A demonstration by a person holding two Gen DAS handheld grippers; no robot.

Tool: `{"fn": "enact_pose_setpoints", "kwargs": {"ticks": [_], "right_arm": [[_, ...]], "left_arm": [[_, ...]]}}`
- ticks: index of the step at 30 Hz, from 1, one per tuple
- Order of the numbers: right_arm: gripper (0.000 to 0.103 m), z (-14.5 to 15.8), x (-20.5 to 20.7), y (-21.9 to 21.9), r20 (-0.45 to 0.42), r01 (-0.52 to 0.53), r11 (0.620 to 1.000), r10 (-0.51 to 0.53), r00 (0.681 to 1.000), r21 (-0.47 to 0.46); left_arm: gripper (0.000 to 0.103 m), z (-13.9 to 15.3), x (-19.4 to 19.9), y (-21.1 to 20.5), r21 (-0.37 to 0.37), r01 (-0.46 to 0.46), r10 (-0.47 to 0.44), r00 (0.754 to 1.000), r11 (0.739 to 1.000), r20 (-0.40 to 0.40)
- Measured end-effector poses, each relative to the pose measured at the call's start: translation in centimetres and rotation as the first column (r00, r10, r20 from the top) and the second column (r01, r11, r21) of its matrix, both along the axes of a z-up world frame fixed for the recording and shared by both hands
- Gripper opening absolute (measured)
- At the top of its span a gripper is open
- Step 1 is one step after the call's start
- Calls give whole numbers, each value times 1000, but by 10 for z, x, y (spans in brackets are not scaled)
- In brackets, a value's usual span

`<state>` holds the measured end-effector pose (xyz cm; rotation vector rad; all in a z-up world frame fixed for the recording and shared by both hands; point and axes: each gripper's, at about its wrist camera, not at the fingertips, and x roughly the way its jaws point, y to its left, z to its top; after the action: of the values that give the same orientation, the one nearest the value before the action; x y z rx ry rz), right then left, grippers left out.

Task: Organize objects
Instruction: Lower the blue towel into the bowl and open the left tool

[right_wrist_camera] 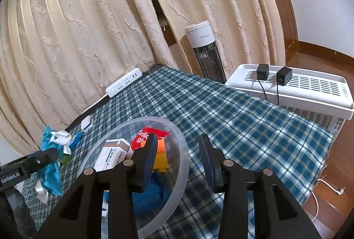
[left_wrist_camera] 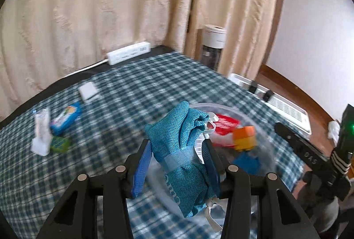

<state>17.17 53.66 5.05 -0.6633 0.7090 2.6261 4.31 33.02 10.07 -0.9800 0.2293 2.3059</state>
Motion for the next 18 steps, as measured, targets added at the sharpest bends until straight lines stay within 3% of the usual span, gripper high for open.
{"fn": "enact_pose_setpoints", "kwargs": {"ticks": [8,18], "right_arm": [[42,0,12,13,-13,25,999,-26,1000,-26],[42,0,12,13,-14,24,999,-25,1000,-31]], "left_arm": [[50,-16,14,42,-21,95,-94,995,995,20],[50,-28,14,59,-38,120,-118,991,992,55]]}}
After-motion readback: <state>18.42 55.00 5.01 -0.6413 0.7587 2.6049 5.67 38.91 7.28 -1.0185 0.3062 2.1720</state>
